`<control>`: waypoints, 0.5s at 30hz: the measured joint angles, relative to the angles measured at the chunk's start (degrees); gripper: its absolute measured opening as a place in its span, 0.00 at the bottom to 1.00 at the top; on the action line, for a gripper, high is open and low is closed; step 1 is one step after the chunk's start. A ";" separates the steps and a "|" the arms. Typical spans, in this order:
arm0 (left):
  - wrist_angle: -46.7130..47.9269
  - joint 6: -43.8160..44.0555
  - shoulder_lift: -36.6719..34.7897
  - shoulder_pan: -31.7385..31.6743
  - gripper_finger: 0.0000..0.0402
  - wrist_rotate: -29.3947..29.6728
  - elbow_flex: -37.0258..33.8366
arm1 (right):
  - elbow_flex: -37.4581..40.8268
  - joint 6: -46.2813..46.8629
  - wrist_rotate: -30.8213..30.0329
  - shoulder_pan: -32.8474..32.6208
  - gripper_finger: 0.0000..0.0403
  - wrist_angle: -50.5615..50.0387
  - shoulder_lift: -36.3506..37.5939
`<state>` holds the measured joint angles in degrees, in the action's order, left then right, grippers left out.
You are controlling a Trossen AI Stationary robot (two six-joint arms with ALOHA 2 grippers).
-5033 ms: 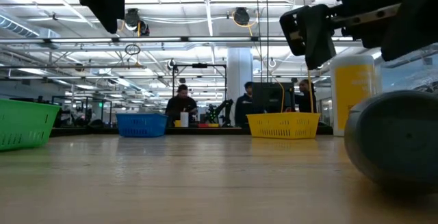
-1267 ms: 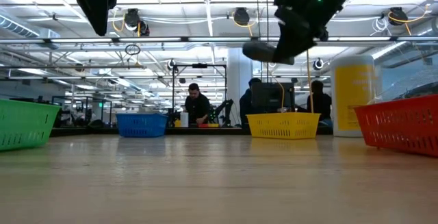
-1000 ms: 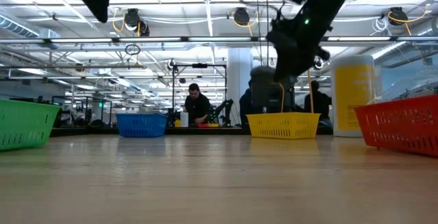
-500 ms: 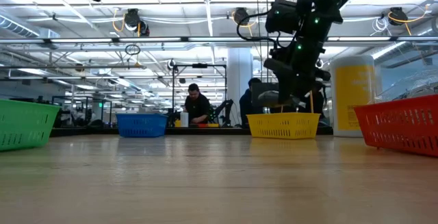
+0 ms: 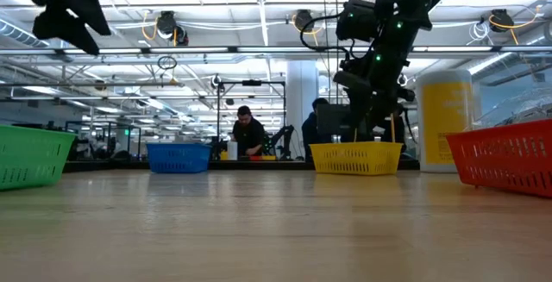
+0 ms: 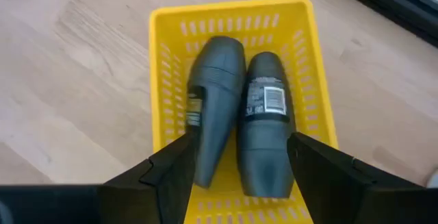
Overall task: Pick & Place Travel size toiletries
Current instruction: Return to Home Position
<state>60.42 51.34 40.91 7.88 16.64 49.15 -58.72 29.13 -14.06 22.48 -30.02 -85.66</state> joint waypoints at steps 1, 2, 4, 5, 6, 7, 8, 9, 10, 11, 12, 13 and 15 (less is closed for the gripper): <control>-2.01 -0.16 -1.31 0.37 0.60 -0.16 -1.64 | -0.02 0.48 0.74 0.02 0.56 -0.05 0.09; -4.05 -0.47 -2.57 0.85 0.60 -0.44 -3.18 | 0.00 1.00 0.92 0.02 0.56 -0.29 0.41; -8.19 -1.78 -5.06 2.08 0.60 -0.63 -5.77 | 0.03 1.23 3.03 0.00 0.56 0.01 1.68; -10.00 -2.82 -6.31 2.77 0.59 -0.53 -6.80 | 0.02 1.00 4.05 0.00 0.55 0.48 2.59; -11.66 -4.02 -7.49 3.47 0.58 -0.46 -7.77 | 0.00 0.36 5.17 -0.06 0.55 0.68 3.51; -13.12 -5.08 -8.67 4.21 0.57 -0.22 -8.63 | 0.01 -0.08 6.11 -0.19 0.54 0.59 4.64; -14.29 -6.27 -9.78 4.90 0.55 -0.02 -9.34 | 0.00 -0.25 6.88 -0.53 0.54 0.46 5.87; -15.23 -7.74 -10.85 5.58 0.52 0.19 -9.94 | 0.01 -0.27 6.82 -0.95 0.53 0.52 7.27; -16.09 -9.24 -11.86 6.29 0.49 0.39 -10.45 | 0.01 -0.27 6.67 -1.54 0.52 0.49 9.03; -17.03 -10.78 -12.85 6.96 0.46 0.44 -11.03 | 0.02 -0.27 6.68 -2.22 0.51 0.40 10.92; -17.77 -12.21 -13.89 7.61 0.42 0.47 -11.60 | 0.00 -0.28 6.69 -2.89 0.50 0.55 12.85; -18.03 -13.44 -14.98 8.17 0.38 0.51 -12.07 | 0.00 -0.32 6.72 -3.60 0.48 0.77 14.74; -18.28 -15.73 -16.89 9.25 0.30 1.31 -12.94 | 0.03 -0.90 6.70 -4.88 0.45 0.84 18.53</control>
<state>42.14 35.61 24.03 17.13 17.95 36.21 -58.70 28.23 -7.36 17.60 -29.18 -67.13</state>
